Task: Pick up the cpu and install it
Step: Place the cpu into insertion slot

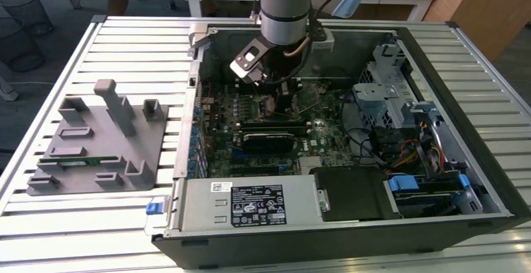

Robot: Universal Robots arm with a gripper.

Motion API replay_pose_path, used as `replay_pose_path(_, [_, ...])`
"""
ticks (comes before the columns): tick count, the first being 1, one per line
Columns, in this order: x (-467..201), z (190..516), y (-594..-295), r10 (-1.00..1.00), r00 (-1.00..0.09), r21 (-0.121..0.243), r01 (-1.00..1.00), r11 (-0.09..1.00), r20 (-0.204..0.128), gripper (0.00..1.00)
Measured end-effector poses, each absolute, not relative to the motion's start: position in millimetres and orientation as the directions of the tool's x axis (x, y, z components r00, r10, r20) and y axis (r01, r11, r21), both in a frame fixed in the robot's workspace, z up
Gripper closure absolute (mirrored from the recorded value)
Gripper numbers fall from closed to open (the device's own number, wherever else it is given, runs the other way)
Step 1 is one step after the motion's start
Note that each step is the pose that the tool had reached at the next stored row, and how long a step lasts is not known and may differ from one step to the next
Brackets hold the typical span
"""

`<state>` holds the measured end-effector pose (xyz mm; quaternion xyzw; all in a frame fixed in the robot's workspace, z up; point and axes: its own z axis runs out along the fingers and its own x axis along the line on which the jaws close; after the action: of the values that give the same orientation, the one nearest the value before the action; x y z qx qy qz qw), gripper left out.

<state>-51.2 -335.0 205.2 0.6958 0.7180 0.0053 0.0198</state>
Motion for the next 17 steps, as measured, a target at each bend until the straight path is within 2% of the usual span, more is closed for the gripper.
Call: replay_pose_path(17, [-51.5,199.3,-331.7,0.999,-0.031,0.035,0.999,0.032,-0.021,0.47])
